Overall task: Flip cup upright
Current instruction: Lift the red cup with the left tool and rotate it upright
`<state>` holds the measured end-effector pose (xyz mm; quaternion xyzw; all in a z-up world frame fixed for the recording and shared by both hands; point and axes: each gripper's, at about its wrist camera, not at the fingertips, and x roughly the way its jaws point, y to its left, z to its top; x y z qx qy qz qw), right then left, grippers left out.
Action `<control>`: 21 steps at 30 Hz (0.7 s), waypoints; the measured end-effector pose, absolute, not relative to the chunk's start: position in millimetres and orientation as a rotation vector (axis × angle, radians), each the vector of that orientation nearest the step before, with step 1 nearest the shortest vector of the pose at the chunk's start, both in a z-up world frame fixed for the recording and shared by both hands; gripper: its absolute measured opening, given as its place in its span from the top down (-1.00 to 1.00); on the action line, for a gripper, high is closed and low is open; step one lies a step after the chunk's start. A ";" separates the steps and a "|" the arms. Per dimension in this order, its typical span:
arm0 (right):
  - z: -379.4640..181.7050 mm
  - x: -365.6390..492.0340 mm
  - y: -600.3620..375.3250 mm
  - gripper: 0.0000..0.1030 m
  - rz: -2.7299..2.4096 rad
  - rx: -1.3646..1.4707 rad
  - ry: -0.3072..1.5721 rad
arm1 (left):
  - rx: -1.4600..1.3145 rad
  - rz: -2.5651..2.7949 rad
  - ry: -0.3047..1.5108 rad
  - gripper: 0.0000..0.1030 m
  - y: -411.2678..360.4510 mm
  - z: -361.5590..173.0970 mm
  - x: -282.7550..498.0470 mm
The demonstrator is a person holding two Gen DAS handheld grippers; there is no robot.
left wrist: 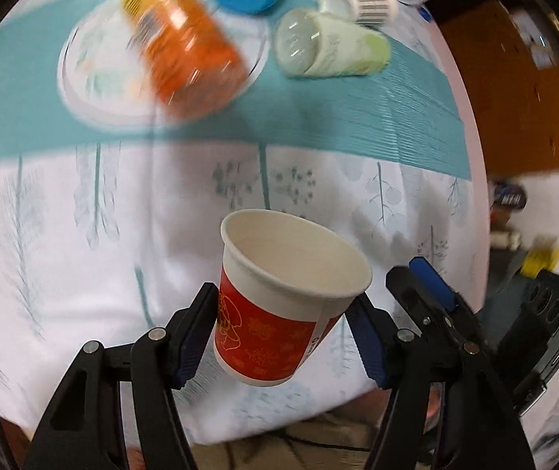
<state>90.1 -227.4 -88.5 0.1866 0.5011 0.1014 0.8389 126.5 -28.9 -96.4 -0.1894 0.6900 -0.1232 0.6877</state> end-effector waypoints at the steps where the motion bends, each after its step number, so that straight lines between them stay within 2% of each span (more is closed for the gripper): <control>1: -88.9 89.2 -227.9 -0.37 0.215 0.397 1.061 | -0.468 -0.265 1.548 -0.25 -26.4 -103.5 124.1; 6: -89.4 85.7 -226.7 -0.37 0.201 0.376 1.064 | -0.589 -0.199 1.557 -0.27 -16.6 -130.4 114.9; 11: -91.0 83.3 -225.9 -0.37 0.197 0.362 1.071 | -0.540 -0.159 1.535 -0.33 -18.6 -133.3 112.4; 14: -90.8 82.1 -225.7 -0.37 0.198 0.359 1.071 | -0.537 -0.146 1.521 -0.53 -18.1 -130.6 111.9; 21: -87.5 79.4 -221.4 -0.37 0.209 0.350 1.063 | -0.524 -0.167 1.500 -0.54 -16.2 -120.1 110.0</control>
